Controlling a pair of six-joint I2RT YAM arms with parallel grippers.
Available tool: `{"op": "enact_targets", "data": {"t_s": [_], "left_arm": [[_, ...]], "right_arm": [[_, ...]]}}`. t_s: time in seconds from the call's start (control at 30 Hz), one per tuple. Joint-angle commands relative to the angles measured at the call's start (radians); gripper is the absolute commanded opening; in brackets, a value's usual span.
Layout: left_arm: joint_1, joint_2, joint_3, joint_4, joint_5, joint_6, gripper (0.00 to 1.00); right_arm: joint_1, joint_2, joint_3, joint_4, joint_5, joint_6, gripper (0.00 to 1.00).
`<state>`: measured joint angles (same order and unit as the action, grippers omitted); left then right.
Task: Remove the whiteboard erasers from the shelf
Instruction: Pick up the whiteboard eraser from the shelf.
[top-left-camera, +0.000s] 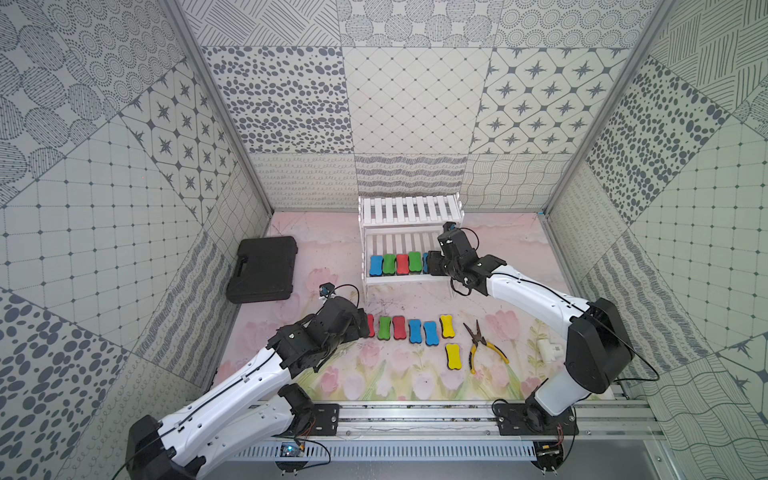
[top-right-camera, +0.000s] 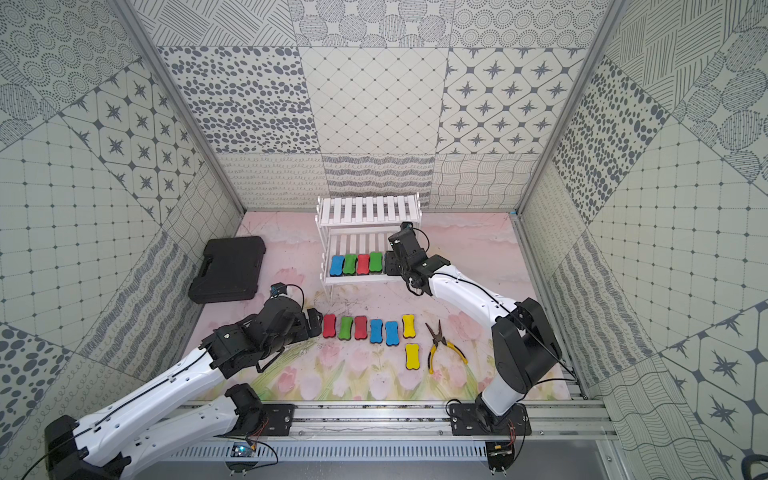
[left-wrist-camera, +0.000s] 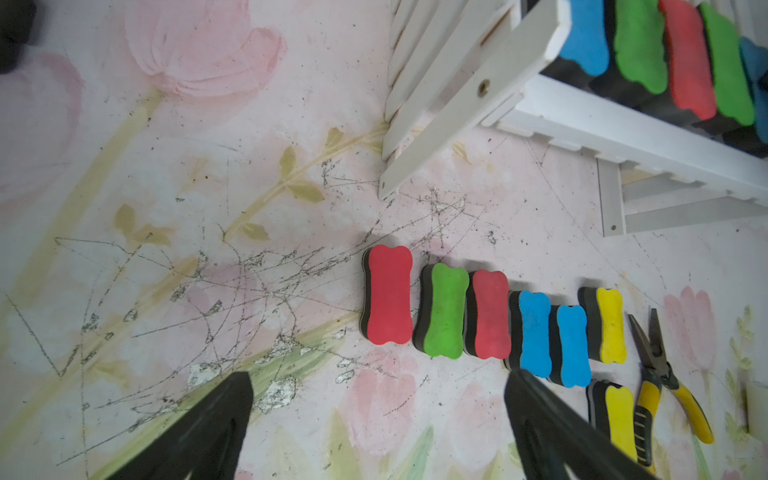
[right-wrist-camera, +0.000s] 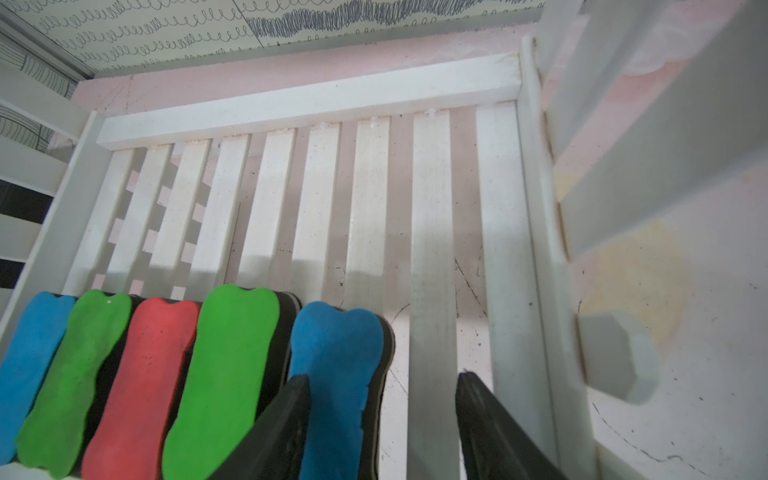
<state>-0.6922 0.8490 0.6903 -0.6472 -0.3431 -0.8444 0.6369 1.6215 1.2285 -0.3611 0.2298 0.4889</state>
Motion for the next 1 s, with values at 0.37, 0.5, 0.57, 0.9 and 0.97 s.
{"op": "enact_targets", "data": {"t_s": [0.37,0.5,0.57,0.9,0.97], "left_arm": [[0.005,0.005,0.001,0.0,0.018,-0.006,1.0],[0.005,0.003,0.0,-0.003,0.018,-0.005,1.0],[0.006,0.002,0.001,-0.006,0.016,-0.006,0.99],[0.008,0.0,-0.009,0.004,0.021,-0.005,1.0],[0.007,0.0,-0.011,0.004,0.021,-0.006,1.0]], "right_arm": [[0.012,-0.021,0.005,-0.012,0.032,-0.021,0.57],[0.004,-0.003,-0.016,-0.013,0.034,-0.011,0.55],[-0.005,-0.009,-0.025,-0.016,0.046,-0.006,0.55],[-0.042,-0.046,0.003,-0.044,0.029,-0.05,0.56],[-0.033,-0.057,0.026,-0.051,0.022,-0.064,0.58]]}}
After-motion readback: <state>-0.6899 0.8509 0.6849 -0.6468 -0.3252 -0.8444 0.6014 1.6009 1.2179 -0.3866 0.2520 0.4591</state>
